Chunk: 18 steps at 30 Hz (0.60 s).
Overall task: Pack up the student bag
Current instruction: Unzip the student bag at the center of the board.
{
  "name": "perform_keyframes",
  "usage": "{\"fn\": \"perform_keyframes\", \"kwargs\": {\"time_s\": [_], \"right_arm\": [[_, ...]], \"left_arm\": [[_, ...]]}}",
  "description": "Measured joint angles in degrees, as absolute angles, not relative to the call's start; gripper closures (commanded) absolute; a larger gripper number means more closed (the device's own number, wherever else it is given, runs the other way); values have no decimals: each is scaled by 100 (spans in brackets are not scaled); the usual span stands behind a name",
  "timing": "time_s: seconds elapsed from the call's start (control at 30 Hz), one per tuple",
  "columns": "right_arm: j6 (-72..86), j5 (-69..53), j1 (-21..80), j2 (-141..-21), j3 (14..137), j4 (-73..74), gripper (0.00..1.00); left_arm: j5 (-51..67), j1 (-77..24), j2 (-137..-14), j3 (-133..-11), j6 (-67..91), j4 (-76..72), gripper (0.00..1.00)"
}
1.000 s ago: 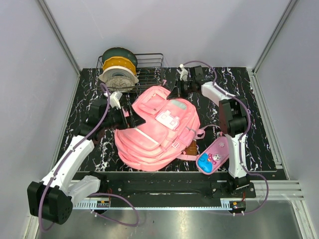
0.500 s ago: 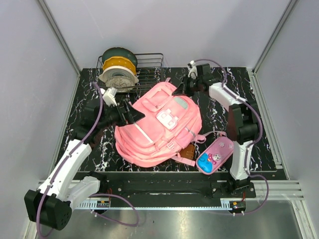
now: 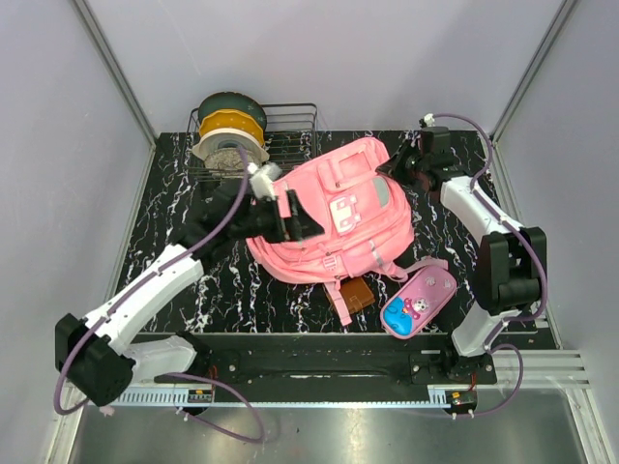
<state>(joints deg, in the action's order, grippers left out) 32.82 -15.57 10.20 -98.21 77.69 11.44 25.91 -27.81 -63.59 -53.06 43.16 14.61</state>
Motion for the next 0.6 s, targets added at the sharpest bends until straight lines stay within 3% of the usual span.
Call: {"fn": "perform_keyframes", "kwargs": {"time_s": [0.17, 0.3, 0.6], "right_arm": [[3330, -1413, 1011, -9821, 7640, 1133, 100], [3323, -1406, 1011, -9800, 7603, 1094, 100], [3319, -1313, 1011, -9596, 7290, 943, 100]], "left_arm": [[2069, -4007, -6753, -6088, 3400, 2067, 10], [1887, -4077, -7074, -6086, 3203, 2375, 19], [1559, -4270, -7592, -5295, 4329, 1855, 27]]}}
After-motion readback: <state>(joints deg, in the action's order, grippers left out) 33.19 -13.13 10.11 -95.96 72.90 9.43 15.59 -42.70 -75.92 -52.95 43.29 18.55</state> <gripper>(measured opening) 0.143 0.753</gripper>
